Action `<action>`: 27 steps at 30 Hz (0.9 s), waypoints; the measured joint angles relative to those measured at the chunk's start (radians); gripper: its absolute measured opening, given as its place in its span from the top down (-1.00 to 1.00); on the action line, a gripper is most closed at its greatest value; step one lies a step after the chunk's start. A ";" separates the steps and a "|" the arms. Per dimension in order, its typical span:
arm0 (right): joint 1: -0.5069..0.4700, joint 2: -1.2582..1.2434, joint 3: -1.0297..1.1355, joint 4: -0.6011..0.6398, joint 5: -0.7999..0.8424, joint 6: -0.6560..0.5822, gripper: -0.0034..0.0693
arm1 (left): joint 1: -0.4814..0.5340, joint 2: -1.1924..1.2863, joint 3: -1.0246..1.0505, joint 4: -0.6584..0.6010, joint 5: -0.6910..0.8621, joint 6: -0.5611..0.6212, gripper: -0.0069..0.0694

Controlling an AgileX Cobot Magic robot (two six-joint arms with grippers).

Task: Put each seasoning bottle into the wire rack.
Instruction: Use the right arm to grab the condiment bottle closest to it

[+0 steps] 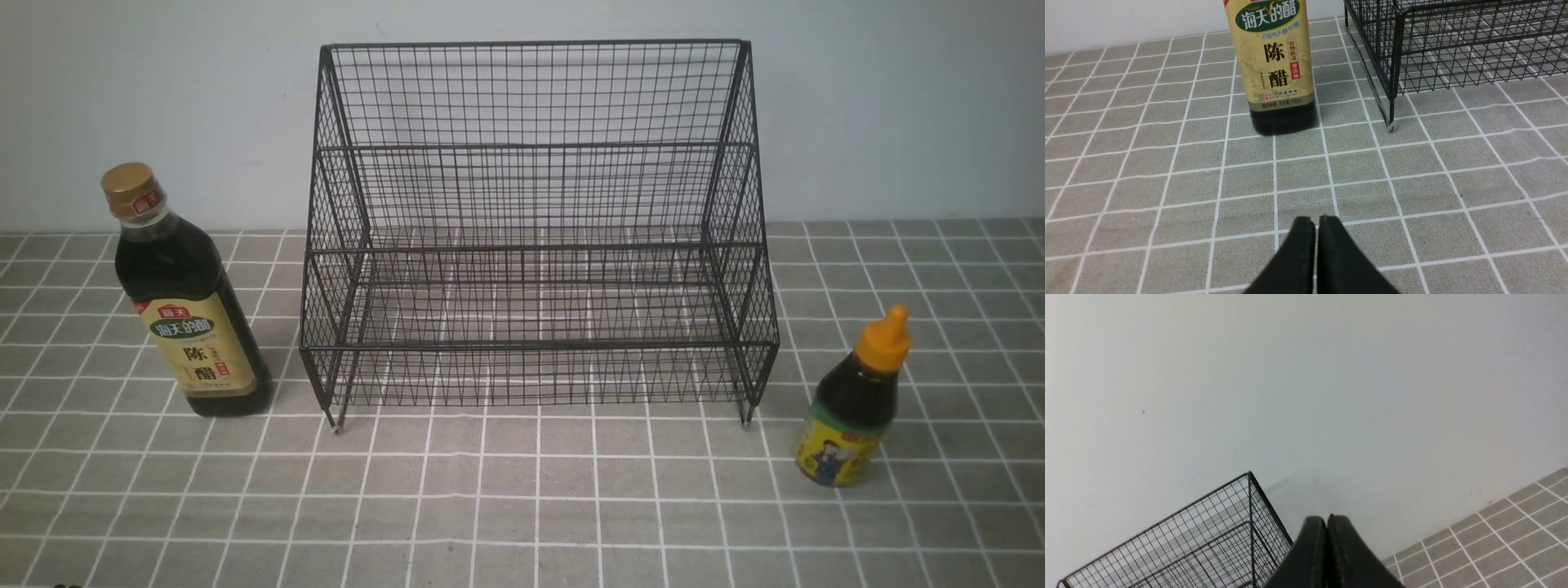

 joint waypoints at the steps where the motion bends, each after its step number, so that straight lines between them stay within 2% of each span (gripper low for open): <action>1: 0.000 0.000 0.000 0.001 -0.015 0.009 0.95 | 0.000 0.000 0.000 0.000 0.000 0.000 0.84; 4: 0.000 0.000 -0.029 -0.010 0.016 0.033 0.95 | 0.000 0.000 0.000 0.000 0.000 0.000 0.84; 8: 0.000 0.108 -0.227 -0.137 0.195 0.030 0.94 | 0.000 0.000 0.000 0.000 0.000 0.000 0.84; 9: 0.000 0.118 -0.227 -0.137 0.195 0.028 0.94 | 0.000 0.000 0.000 0.000 0.000 0.000 0.84; 11: 0.000 0.264 -0.377 -0.189 0.336 -0.008 0.91 | 0.000 0.000 0.000 0.000 0.000 0.000 0.84; 13: 0.000 0.328 -0.430 -0.192 0.396 -0.036 0.89 | 0.000 0.000 0.000 0.000 0.000 0.000 0.84; 16: 0.000 0.531 -0.575 -0.164 0.592 -0.170 0.82 | 0.000 0.000 0.000 0.000 0.000 0.000 0.84; 17: 0.000 0.653 -0.669 -0.112 0.713 -0.265 0.75 | 0.000 0.000 0.000 0.000 0.000 0.000 0.84; 18: 0.000 0.705 -0.705 -0.087 0.771 -0.303 0.71 | 0.000 0.000 0.000 0.000 0.000 0.000 0.84; 22: 0.000 0.916 -0.846 0.020 0.909 -0.431 0.46 | 0.000 0.000 0.000 0.000 0.000 0.000 0.84; 24: 0.000 0.968 -0.876 0.050 0.933 -0.454 0.34 | 0.000 0.000 0.000 0.000 0.000 0.000 0.84; 25: 0.000 1.031 -0.922 0.088 0.951 -0.505 0.16 | 0.000 0.000 0.000 0.000 0.000 0.000 0.84; 27: 0.000 1.085 -0.954 0.122 0.953 -0.560 -0.05 | 0.000 0.000 0.000 0.000 0.000 0.000 0.84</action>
